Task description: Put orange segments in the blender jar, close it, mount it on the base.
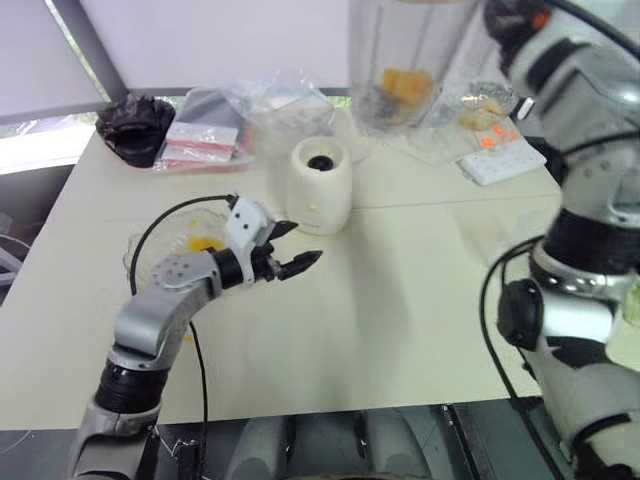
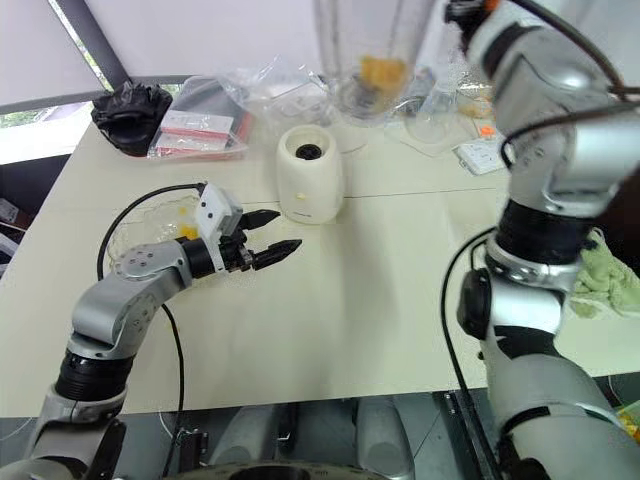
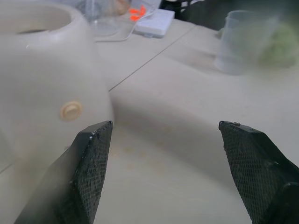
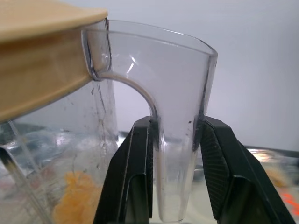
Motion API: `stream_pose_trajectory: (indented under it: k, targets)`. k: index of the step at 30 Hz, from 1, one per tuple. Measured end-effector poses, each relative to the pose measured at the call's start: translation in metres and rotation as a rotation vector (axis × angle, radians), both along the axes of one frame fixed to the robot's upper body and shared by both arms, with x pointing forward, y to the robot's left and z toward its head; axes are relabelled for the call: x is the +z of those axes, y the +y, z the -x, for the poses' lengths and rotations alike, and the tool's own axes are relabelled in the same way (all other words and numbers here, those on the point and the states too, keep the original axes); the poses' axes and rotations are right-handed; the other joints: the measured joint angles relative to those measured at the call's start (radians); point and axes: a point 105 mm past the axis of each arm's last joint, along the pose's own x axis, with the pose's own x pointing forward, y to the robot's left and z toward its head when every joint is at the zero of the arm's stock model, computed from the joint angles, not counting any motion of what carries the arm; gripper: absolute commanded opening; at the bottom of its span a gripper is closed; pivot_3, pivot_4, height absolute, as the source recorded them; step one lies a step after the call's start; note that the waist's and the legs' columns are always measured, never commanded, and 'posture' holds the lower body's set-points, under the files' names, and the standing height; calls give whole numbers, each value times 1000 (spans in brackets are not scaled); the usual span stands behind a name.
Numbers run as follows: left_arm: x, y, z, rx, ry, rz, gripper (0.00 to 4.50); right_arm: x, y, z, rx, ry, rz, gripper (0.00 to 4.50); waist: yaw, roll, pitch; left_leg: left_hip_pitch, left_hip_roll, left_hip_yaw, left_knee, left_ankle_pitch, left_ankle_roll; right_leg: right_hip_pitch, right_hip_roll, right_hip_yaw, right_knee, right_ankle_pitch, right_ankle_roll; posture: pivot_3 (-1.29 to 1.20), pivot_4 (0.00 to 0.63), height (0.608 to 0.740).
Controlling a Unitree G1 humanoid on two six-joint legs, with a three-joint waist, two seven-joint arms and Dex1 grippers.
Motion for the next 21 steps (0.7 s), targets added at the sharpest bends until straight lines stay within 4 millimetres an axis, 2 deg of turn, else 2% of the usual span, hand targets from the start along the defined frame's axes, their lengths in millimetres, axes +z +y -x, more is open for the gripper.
stream_pose_trajectory:
  k: [2, 7, 10, 21]
  targets:
    - [-5, 1, 0, 12, 6, -10, 3768, -10, 13, -13, 22, 44, -3, 843, 5, 0, 0, -1, 0, 0, 0, 0, 0, 0, -1, 0, 0, 0, 0, 0, 150, 740]
    - [-12, 6, 0, 52, 17, -26, 3768, -36, 31, -33, 31, 132, -18, 843, 8, 0, 0, -3, -2, 0, 0, 0, 0, 0, -2, 0, -2, 0, 0, 0, 150, 740]
    - [-13, 9, 0, 67, 15, -34, 3768, -42, 40, -37, 37, 144, -25, 843, 5, 0, 0, -3, -1, -1, -1, 0, 0, -2, -2, 0, -1, 0, 0, 0, 150, 740]
    - [-15, 13, 2, 91, 16, -48, 3768, -53, 49, -42, 39, 153, -44, 843, 0, 0, 0, -2, -2, 0, 0, 0, 0, -3, -1, 0, 3, 0, 0, 0, 150, 740]
